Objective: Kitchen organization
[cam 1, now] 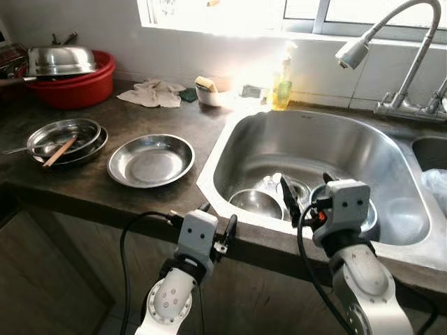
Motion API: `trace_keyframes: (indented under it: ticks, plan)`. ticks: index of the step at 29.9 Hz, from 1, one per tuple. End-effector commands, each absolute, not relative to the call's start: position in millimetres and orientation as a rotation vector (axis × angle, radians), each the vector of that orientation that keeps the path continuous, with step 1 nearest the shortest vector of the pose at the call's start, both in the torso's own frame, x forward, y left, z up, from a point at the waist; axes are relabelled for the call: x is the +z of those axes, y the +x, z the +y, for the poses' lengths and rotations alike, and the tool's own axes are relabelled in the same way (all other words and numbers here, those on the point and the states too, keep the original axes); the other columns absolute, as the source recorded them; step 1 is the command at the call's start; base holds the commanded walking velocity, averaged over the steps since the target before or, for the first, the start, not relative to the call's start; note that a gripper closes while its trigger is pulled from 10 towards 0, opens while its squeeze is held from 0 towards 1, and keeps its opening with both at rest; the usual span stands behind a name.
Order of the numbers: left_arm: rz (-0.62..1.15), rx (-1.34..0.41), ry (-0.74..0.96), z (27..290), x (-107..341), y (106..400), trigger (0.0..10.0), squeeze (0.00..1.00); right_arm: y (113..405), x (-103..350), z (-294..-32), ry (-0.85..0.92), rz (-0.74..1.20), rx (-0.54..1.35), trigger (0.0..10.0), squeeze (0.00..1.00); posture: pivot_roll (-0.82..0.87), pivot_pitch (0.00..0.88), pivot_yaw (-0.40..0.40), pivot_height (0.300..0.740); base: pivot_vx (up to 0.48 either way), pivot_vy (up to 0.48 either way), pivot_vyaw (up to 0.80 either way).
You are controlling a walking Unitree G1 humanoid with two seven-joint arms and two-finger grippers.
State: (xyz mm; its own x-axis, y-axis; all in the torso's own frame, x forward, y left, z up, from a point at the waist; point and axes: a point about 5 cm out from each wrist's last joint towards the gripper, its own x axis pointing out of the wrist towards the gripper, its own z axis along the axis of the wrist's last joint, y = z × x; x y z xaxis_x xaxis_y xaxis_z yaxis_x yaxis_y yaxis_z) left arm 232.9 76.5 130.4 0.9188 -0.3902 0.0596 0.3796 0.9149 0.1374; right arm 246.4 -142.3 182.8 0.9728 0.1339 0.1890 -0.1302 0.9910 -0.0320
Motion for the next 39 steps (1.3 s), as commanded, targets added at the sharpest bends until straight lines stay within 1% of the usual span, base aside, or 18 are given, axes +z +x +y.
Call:
trace_keyframes:
  ticks: [1,6,9,19,28,31,34,39]
  plan:
    - [-0.088,-0.390,0.125,77,132,233,10.0,0.00,248,182,-140,-0.013,-0.183,0.138,10.0,0.00,0.18,0.000,-0.055,0.740,0.000,0.450,0.80]
    - [-0.084,-0.389,0.127,78,131,233,10.0,0.00,250,183,-139,-0.005,-0.187,0.139,10.0,0.00,0.18,0.000,-0.051,0.740,0.000,0.466,0.80]
    - [-0.090,-0.382,0.126,79,132,233,10.0,0.00,253,187,-140,0.024,-0.200,0.125,10.0,0.00,0.18,0.000,-0.049,0.740,0.000,0.000,0.00]
    - [-0.086,-0.377,0.130,79,132,233,10.0,0.00,259,196,-139,0.031,-0.225,0.155,10.0,0.00,0.18,0.000,-0.047,0.740,0.000,0.000,0.00]
    - [-0.075,-0.370,0.173,79,127,231,10.0,0.00,273,204,-137,0.033,-0.235,0.193,10.0,0.00,0.19,0.000,-0.056,0.740,0.000,0.000,0.77]
    - [-0.076,-0.360,0.157,79,127,230,10.0,0.00,278,204,-134,0.035,-0.212,0.221,10.0,0.00,0.19,0.000,-0.061,0.740,0.000,-0.291,0.73]
    - [-0.061,-0.327,0.149,83,126,232,10.0,0.00,287,206,-133,0.025,-0.192,0.249,10.0,0.00,0.19,0.000,-0.066,0.740,0.000,0.000,0.00]
    - [-0.049,-0.310,0.157,85,123,232,10.0,0.00,301,211,-137,-0.044,-0.175,0.270,10.0,0.00,0.19,0.001,-0.068,0.740,0.000,0.000,0.00]
